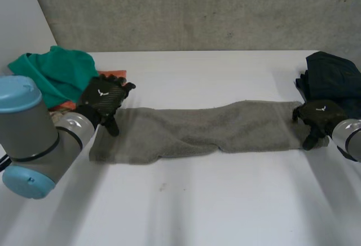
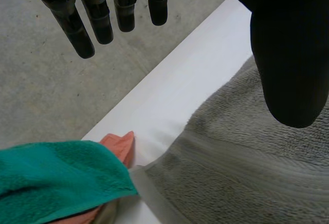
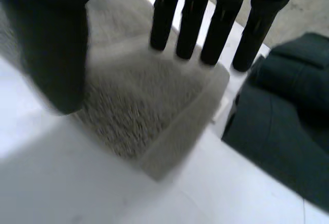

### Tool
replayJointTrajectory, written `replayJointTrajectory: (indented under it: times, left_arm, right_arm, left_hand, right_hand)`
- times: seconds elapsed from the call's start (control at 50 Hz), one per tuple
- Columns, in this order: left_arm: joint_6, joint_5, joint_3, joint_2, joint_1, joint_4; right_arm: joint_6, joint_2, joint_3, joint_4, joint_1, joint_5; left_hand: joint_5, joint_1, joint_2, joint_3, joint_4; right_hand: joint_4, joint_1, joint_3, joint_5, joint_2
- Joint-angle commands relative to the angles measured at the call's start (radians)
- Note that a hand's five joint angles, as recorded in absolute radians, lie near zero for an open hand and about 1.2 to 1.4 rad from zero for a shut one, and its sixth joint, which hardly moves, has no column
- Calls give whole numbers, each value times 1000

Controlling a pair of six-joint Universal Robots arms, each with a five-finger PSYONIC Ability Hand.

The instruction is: Fold the laundry.

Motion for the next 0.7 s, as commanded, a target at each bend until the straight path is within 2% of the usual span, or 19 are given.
replayJointTrajectory:
  times: [0.02, 0.06, 0.14, 0.22, 0.24, 0.28, 0.3, 0.36, 0.38, 0.4, 0.46, 0.48, 0.52, 0.56, 0.62, 0.7]
  left_arm:
    - [-21, -19, -10, 1, -5, 13]
    - [-29, -25, -13, 18, 0, 8]
    - [-39, -22, -27, 59, 12, 4]
    - [-52, -16, -55, 100, 32, 4]
    - [-56, -13, -67, 114, 40, 4]
    - [-64, -7, -79, 123, 48, 4]
    - [-67, -2, -90, 131, 52, 4]
    - [-75, 10, -110, 136, 55, 5]
    - [-75, 12, -112, 136, 55, 5]
    - [-75, 15, -116, 136, 52, 4]
    - [-75, 10, -122, 136, 49, 2]
    - [-75, 10, -127, 139, 45, 2]
    - [-76, 10, -132, 140, 40, 1]
    - [-81, 7, -139, 142, 35, 1]
    - [-92, 4, -150, 160, 22, -1]
    - [-101, 4, -158, 166, 3, 2]
  right_arm:
    - [-16, 78, -53, -84, -21, 147]
    - [-18, 35, -32, -71, -47, 187]
    - [-74, -64, 17, -92, -131, 168]
    - [-223, -97, 16, -112, -222, 153]
    - [-312, -95, -3, -112, -242, 156]
    - [-381, -89, -17, -104, -237, 158]
    - [-445, -84, -26, -101, -207, 161]
    - [-475, -87, -30, -112, -124, 153]
    - [-474, -98, -23, -141, -30, 130]
    - [-472, -106, -14, -156, 12, 116]
    - [-474, -141, 29, -236, 164, 44]
    - [-475, -164, 63, -295, 248, -14]
    - [-478, -173, 97, -357, 328, -77]
    - [-477, -148, 140, -440, 443, -156]
    - [-483, -94, 173, -503, 583, -216]
    - [-515, -13, 166, -496, 684, -191]
  left_hand:
    - [-50, -15, -33, -41, -32]
    - [-50, -15, -33, -41, -32]
    - [-50, -15, -33, -41, -32]
    - [-50, -15, -33, -41, -32]
    - [-50, -15, -33, -41, -32]
    - [-50, -15, -33, -41, -32]
    - [-50, -15, -33, -41, -32]
    - [-50, -15, -33, -41, -32]
    - [-50, -15, -33, -41, -32]
    - [-50, -15, -33, -41, -32]
    - [-50, -15, -33, -41, -32]
    - [-50, -15, -33, -41, -32]
    - [-50, -15, -33, -41, -32]
    - [-50, -15, -33, -41, -32]
    - [-50, -15, -33, -41, -32]
    - [-50, -15, -33, -41, -32]
  right_hand:
    - [666, 661, 666, 664, 662]
    - [666, 661, 666, 664, 662]
    - [666, 661, 666, 664, 662]
    - [666, 661, 666, 664, 662]
    - [666, 661, 666, 664, 662]
    - [666, 661, 666, 664, 662]
    - [666, 661, 666, 664, 662]
    - [666, 661, 666, 664, 662]
    - [666, 661, 666, 664, 662]
    - [666, 661, 666, 664, 662]
    - [666, 661, 666, 664, 662]
    - [666, 661, 666, 664, 662]
    - [666, 661, 666, 664, 662]
    - [666, 661, 666, 664, 662]
    - [666, 661, 666, 664, 662]
    - [666, 661, 666, 664, 662]
